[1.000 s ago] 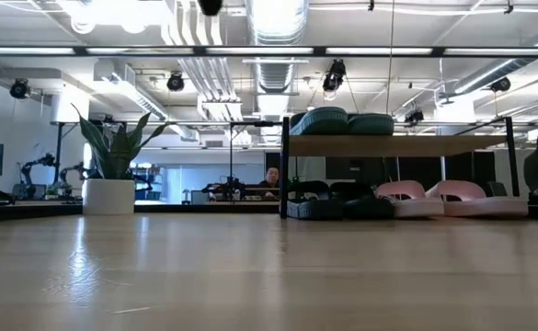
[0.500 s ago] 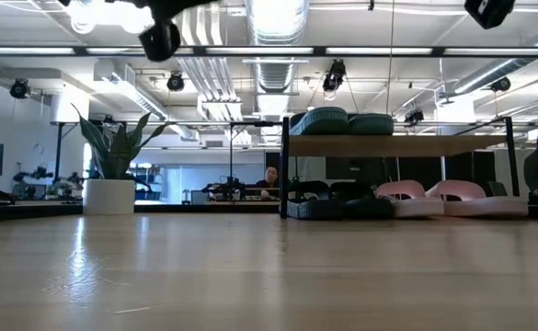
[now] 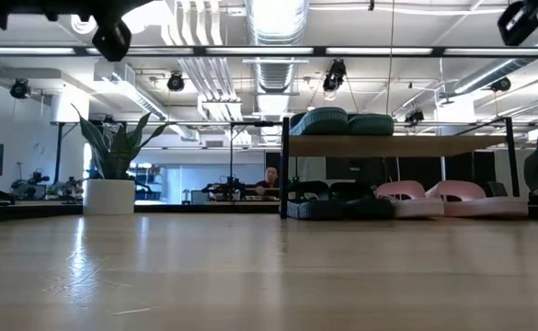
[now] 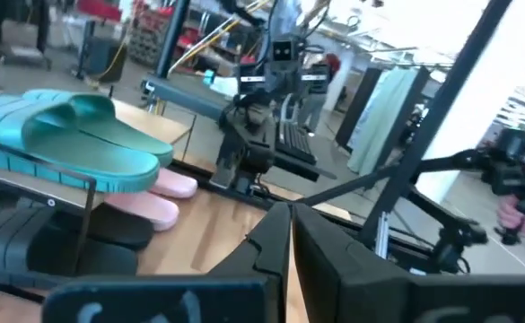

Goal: Pick and place slides into the shelf
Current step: Return to Home Position

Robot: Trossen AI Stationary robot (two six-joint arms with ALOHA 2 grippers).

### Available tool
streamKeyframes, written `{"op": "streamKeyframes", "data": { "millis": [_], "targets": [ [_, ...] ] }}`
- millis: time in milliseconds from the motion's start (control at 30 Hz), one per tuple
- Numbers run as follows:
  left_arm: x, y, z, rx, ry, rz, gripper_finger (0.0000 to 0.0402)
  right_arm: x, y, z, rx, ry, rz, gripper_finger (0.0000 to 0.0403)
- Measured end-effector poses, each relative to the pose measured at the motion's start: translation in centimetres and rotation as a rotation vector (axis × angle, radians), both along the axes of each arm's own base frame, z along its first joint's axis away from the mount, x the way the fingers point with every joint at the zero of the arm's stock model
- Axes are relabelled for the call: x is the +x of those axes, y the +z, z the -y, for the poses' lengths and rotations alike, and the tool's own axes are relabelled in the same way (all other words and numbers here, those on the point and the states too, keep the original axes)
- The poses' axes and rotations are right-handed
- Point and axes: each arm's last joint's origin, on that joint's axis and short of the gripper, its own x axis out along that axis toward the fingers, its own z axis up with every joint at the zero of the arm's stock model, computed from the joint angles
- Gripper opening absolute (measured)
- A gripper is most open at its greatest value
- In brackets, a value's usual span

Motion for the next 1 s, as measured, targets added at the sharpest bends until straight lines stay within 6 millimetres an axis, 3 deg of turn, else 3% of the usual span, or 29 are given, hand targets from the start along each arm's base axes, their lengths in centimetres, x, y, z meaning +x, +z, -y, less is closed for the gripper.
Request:
{"op": "streamKeyframes", "data": {
  "millis": [267,500,667,867,1000],
  "targets": [
    [-1.8,-3.8,0.1,0.138,-0.038,0.186,0.0003,2.6,-1.9,-1.5,-0.114,0.131,-0.014,0.0008],
    [-3.3,-9.6,0.1,0.042,-0.055,0.263,0.0003,3.9,-4.2,-2.2,-0.167,0.161,0.169,0.0008],
    [-3.9,-9.5,0.1,0.066,-0.055,0.273,0.0003,4.8,-6.0,-2.8,-0.194,0.177,0.249,0.0008],
    [-4.3,-10.3,0.0,0.026,-0.065,0.2,0.0003,5.9,-9.5,-3.1,-0.107,0.162,0.308,0.0008],
    [-4.4,-10.6,0.0,-0.018,-0.061,0.174,0.0003,6.1,-9.7,-3.0,-0.08,0.123,0.267,0.0008]
  ]
}}
